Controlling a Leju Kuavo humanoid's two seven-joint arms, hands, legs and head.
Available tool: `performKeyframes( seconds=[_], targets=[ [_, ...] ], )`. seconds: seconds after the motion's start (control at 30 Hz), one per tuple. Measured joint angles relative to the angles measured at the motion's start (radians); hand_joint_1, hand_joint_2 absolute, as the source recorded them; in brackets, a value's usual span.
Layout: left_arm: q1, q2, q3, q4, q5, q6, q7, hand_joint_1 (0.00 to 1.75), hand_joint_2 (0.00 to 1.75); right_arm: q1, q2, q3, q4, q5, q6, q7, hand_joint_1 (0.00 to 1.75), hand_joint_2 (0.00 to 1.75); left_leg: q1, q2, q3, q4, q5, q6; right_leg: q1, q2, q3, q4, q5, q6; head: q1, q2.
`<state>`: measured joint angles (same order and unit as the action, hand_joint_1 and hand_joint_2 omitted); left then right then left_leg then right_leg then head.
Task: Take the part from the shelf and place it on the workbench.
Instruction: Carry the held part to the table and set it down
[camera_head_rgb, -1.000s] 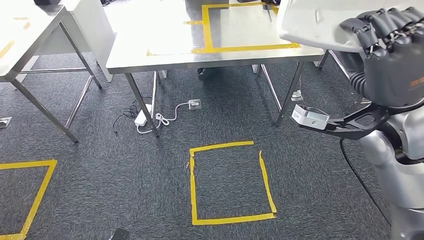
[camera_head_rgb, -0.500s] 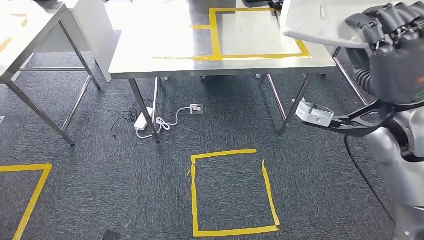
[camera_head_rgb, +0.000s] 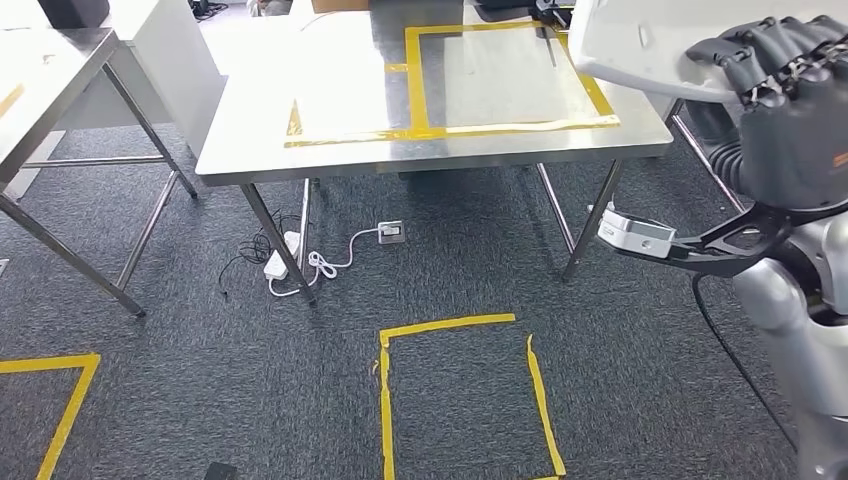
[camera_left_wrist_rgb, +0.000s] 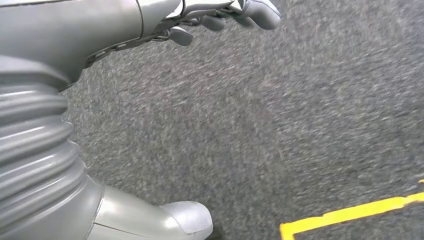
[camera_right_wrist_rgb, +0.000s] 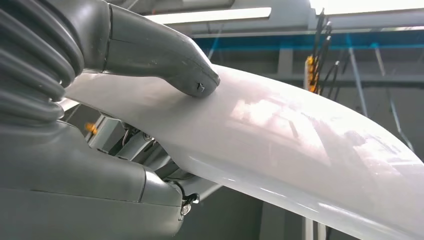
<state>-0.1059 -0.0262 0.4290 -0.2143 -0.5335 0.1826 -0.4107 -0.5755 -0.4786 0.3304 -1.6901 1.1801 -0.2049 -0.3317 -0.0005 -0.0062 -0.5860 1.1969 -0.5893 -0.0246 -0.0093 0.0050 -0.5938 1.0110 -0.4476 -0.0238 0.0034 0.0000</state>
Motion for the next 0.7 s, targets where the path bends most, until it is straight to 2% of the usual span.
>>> performKeyframes(
  seconds=[0.03,0.07,0.1,0.13,0.2,0.27,0.3,0.33,0.4,0.43,0.47,0.53,0.57,0.6,0.63,0.7],
  targets=[
    [0.002,0.0,0.001,0.0,-0.001,0.0,-0.001,0.0,1.75,0.002,0.0,0.0,0.001,-0.016,0.004,-0.003,1.75,1.75,0.0,0.0,-0.047,0.062,-0.024,-0.004,0.0,0.002,0.009,0.0,-0.009,-0.001,0.0,0.0],
    [0.004,0.0,0.002,0.001,-0.002,0.0,-0.001,0.0,1.75,0.004,0.0,0.0,0.002,-0.023,0.006,-0.004,1.75,1.75,0.001,0.0,-0.082,0.095,-0.04,-0.005,0.0,0.004,0.019,0.0,-0.019,-0.001,-0.001,0.0],
    [0.007,0.0,0.003,0.001,-0.004,0.0,-0.001,0.0,1.75,0.005,0.0,0.0,0.003,-0.027,0.006,-0.004,1.75,1.75,0.001,0.0,-0.1,0.095,-0.036,-0.005,0.0,0.007,0.032,0.0,-0.029,0.0,0.0,0.0],
    [0.009,0.0,0.003,0.001,-0.005,-0.001,-0.001,0.0,1.75,0.006,0.0,0.0,0.003,-0.03,0.006,-0.004,1.75,1.75,0.001,0.0,-0.101,0.06,-0.009,-0.003,0.0,0.009,0.047,0.0,-0.039,0.001,0.0,0.0],
    [0.012,0.0,0.004,0.002,-0.006,-0.001,-0.001,0.0,1.75,0.006,0.0,0.0,0.003,-0.032,0.006,-0.004,1.75,1.75,-0.001,-0.005,-0.076,-0.071,0.094,0.007,0.001,0.013,0.076,0.0,-0.061,0.005,0.0,0.0],
    [0.015,0.0,0.004,0.002,-0.007,-0.002,-0.001,0.0,1.75,0.007,-0.001,0.0,0.004,-0.035,0.007,-0.005,1.75,1.75,-0.005,-0.011,-0.053,-0.158,0.152,0.018,0.002,0.019,0.094,-0.001,-0.083,0.014,0.0,0.0],
    [0.016,0.0,0.005,0.002,-0.008,-0.002,-0.001,0.0,1.75,0.008,-0.003,-0.001,0.004,-0.037,0.008,-0.005,1.75,1.75,-0.006,-0.013,-0.048,-0.174,0.158,0.025,0.002,0.023,0.1,0.003,-0.087,0.02,0.0,0.0],
    [0.017,0.0,0.005,0.002,-0.008,-0.003,-0.001,0.0,1.75,0.009,-0.006,-0.002,0.004,-0.04,0.008,-0.005,1.75,1.75,-0.008,-0.012,-0.04,-0.176,0.148,0.032,0.003,0.027,0.105,0.005,-0.088,0.027,0.0,0.0],
    [0.016,-0.001,0.005,0.001,-0.008,-0.003,-0.003,0.0,1.75,0.01,-0.014,-0.006,0.003,-0.046,0.011,-0.005,1.75,1.75,-0.004,-0.007,-0.015,-0.187,0.15,0.047,0.002,0.024,0.107,0.028,-0.088,0.037,0.002,0.0],
    [0.015,-0.002,0.005,0.001,-0.008,-0.003,-0.004,0.0,1.75,0.01,-0.018,-0.008,0.003,-0.05,0.012,-0.006,1.75,1.75,-0.003,-0.004,-0.002,-0.19,0.147,0.053,0.002,0.019,0.094,0.055,-0.098,0.041,0.003,0.0],
    [0.015,-0.003,0.005,0.001,-0.009,-0.003,-0.006,0.0,1.75,0.011,-0.024,-0.011,0.003,-0.057,0.014,-0.007,1.75,1.75,-0.002,-0.002,0.009,-0.191,0.143,0.057,0.001,0.014,0.065,0.104,-0.116,0.046,0.005,0.0],
    [0.016,-0.004,0.005,0.002,-0.011,-0.003,-0.009,0.0,1.75,0.02,-0.037,-0.017,0.002,-0.069,0.016,-0.012,1.75,1.75,-0.002,0.002,0.021,-0.191,0.129,0.061,-0.001,0.008,-0.02,0.223,-0.162,0.056,0.007,0.0],
    [0.017,-0.004,0.005,0.002,-0.012,-0.003,-0.01,0.0,1.75,0.028,-0.043,-0.02,0.002,-0.074,0.015,-0.014,1.75,1.75,-0.002,0.003,0.028,-0.191,0.121,0.061,-0.002,0.008,-0.06,0.265,-0.176,0.061,0.008,0.0],
    [0.019,-0.005,0.005,0.002,-0.012,-0.004,-0.011,0.0,1.75,0.034,-0.048,-0.023,0.002,-0.077,0.014,-0.016,1.75,1.75,-0.002,0.005,0.037,-0.191,0.112,0.06,-0.004,0.006,-0.084,0.272,-0.172,0.063,0.008,0.0],
    [0.02,-0.006,0.005,0.002,-0.013,-0.004,-0.012,0.0,1.75,0.038,-0.052,-0.025,0.001,-0.079,0.013,-0.017,1.75,1.75,-0.002,0.006,0.049,-0.19,0.102,0.058,-0.005,0.004,-0.091,0.246,-0.145,0.065,0.008,0.0],
    [0.021,-0.009,0.006,0.002,-0.014,-0.004,-0.014,0.0,1.75,0.041,-0.061,-0.028,0.0,-0.08,0.009,-0.017,1.75,1.75,-0.001,0.009,0.073,-0.19,0.081,0.052,-0.006,-0.008,-0.065,0.119,-0.042,0.063,0.009,0.0]
  ],
)
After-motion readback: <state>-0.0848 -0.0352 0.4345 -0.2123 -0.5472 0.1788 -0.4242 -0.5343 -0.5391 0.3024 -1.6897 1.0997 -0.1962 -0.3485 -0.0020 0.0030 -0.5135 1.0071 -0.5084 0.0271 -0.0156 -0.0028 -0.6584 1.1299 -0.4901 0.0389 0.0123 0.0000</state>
